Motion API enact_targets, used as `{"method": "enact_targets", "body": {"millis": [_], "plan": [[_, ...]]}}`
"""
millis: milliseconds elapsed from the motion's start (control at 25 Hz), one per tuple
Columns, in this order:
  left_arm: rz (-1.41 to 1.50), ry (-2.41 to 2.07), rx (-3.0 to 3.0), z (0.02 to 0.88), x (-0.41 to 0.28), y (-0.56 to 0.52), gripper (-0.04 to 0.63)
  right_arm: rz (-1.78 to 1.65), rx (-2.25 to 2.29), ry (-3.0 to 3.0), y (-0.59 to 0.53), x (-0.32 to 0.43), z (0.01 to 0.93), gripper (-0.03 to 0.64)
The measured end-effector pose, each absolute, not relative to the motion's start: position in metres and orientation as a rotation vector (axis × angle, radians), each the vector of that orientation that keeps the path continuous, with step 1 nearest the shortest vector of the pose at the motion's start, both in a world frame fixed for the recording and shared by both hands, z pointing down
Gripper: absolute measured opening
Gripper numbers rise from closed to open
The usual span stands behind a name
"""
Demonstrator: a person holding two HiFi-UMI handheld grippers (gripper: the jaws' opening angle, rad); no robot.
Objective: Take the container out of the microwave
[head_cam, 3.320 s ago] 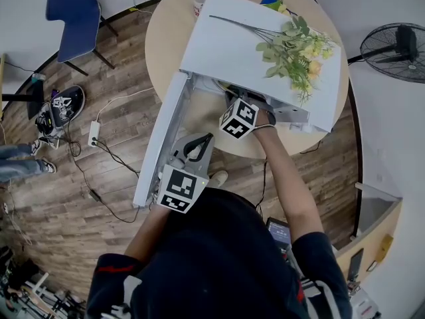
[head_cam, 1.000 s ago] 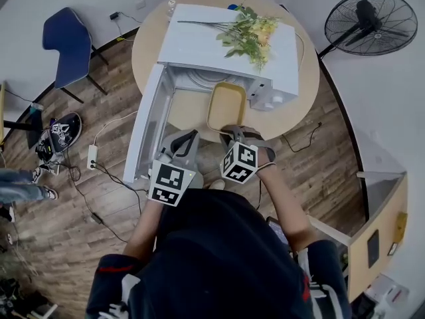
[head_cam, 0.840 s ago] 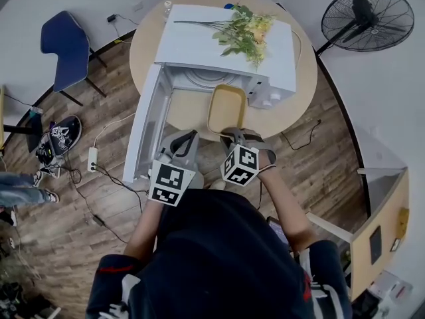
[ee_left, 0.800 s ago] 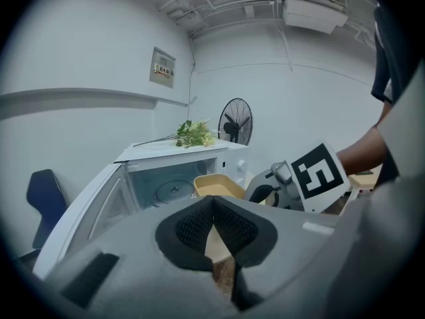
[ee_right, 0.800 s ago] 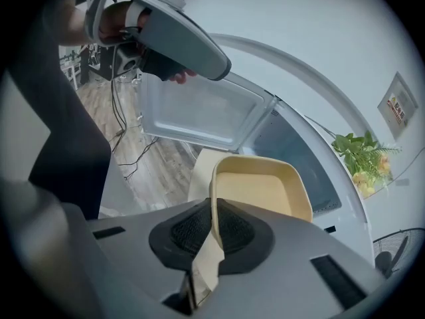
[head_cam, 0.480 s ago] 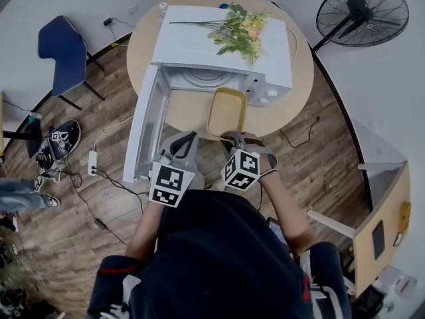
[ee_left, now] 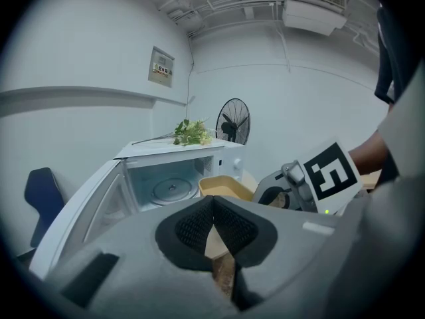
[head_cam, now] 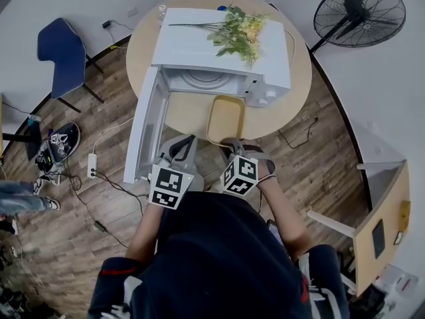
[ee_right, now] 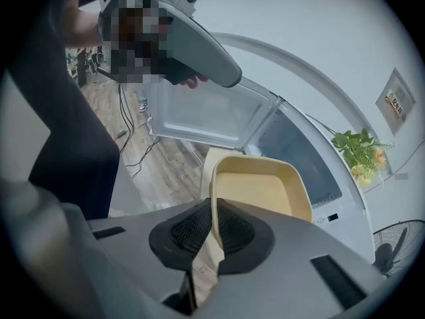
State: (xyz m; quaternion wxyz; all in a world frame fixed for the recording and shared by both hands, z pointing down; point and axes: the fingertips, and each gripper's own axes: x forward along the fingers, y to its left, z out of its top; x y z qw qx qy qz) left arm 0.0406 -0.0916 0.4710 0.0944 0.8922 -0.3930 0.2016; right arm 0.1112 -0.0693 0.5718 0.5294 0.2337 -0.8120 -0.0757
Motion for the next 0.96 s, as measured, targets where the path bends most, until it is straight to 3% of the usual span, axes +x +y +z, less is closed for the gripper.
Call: {"method": "enact_targets", "body": {"millis": [960], "plan": [[0.58, -1.173, 2.643, 0.4701, 0.0386, -0.092, 0.014, -0.198, 0.536, -1.9, -0.067, 0.112, 0.5755, 0.026]]}}
